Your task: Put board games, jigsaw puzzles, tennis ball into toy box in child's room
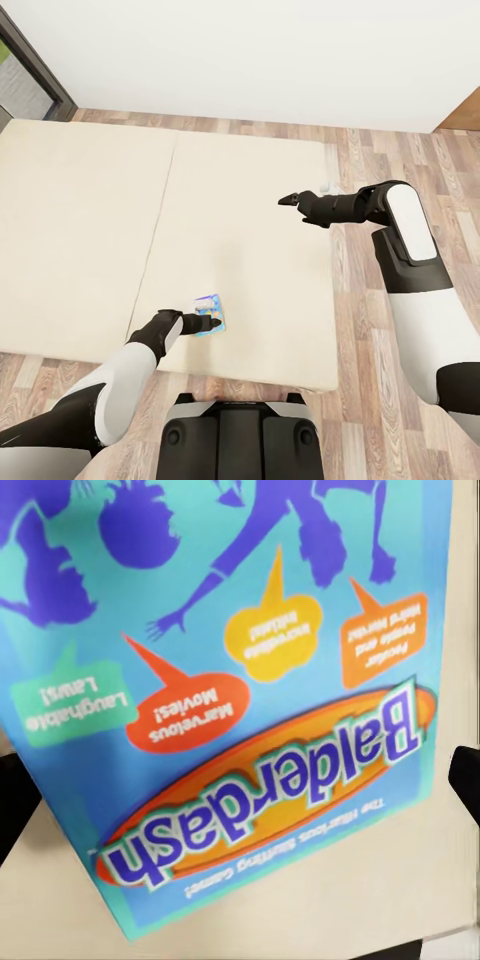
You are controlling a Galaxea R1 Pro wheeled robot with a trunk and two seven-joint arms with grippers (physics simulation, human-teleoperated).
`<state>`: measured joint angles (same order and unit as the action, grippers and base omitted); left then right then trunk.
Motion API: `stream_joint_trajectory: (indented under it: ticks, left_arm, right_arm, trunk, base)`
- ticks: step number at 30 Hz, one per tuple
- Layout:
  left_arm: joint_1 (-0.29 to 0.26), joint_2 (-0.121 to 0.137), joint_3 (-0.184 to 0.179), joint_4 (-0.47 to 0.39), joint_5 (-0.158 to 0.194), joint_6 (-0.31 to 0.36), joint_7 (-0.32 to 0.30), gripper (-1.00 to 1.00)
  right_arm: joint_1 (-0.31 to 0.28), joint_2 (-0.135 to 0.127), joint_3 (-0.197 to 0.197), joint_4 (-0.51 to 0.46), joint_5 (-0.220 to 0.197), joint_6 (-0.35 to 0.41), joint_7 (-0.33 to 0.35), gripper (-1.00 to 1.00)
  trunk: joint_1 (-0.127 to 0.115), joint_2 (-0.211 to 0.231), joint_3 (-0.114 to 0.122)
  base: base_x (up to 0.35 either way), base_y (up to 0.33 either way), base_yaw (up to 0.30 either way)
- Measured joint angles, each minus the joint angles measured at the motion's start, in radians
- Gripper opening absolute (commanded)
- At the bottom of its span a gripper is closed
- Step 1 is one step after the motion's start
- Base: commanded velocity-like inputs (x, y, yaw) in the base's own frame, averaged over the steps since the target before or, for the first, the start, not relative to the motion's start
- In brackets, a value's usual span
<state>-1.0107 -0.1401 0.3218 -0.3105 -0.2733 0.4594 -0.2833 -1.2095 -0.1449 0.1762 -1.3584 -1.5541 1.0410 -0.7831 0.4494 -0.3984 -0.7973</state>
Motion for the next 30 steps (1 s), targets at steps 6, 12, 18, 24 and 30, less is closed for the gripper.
stream_joint_trajectory:
  ticks: [6,12,18,24,30]
  left_arm:
    - [0.000,0.000,0.000,0.000,0.000,0.000,0.001,1.00]
    - [0.000,0.000,0.000,0.000,0.000,0.000,0.000,1.00]
    - [0.000,0.000,0.000,0.000,0.000,0.000,0.000,1.00]
    - [0.000,0.000,0.000,0.000,0.000,0.000,0.000,1.00]
    - [0.000,0.000,0.000,0.000,0.000,0.000,0.001,1.00]
  right_arm:
    - [0.000,0.000,-0.001,0.000,0.000,0.000,0.000,1.00]
    - [0.000,0.000,-0.001,0.000,0.000,0.000,0.000,1.00]
    - [0.000,0.000,-0.001,0.000,0.000,0.000,0.000,1.00]
    - [0.000,0.001,-0.001,0.000,0.001,0.000,0.000,1.00]
    - [0.000,0.002,-0.001,0.000,0.003,0.000,0.000,1.00]
  trunk:
    - [0.000,0.000,0.002]
    - [0.000,0.000,0.004]
    - [0.000,0.000,0.006]
    - [0.000,0.000,0.008]
    - [0.000,0.000,0.010]
  base:
    - [-0.030,-0.014,0.000]
    - [-0.006,-0.003,0.000]
    - [-0.001,0.000,0.000]
    - [0.000,0.000,0.000]
    - [-0.005,0.000,0.000]
